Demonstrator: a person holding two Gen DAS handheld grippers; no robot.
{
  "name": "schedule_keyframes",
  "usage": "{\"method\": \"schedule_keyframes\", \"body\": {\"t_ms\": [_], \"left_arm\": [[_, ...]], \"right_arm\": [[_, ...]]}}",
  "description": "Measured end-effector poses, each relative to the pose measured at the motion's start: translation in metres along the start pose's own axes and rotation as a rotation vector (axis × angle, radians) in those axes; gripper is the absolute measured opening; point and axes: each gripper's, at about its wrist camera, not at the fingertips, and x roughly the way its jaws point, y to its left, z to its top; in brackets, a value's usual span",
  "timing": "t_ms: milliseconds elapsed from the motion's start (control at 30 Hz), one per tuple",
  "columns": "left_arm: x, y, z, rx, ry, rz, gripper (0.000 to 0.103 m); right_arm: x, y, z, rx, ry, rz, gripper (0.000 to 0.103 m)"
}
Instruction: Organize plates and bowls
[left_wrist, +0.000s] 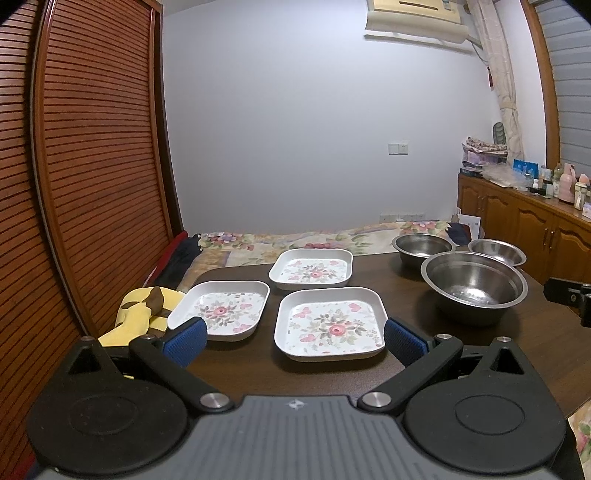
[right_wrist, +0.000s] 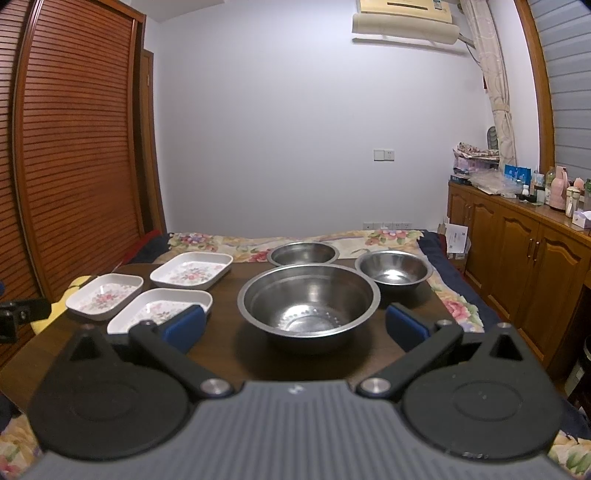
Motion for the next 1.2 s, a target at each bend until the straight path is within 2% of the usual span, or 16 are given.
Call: {"method": "schedule_keyframes", "body": {"t_ms": [1200], "left_arm": [[0.0057,-0.0023,-0.0026,0.006,0.014,-0.006,0.103]], "right_arm": [[0.0001,-0.0009,-0.0014,0.003,0.01,0.0,0.103]]}}
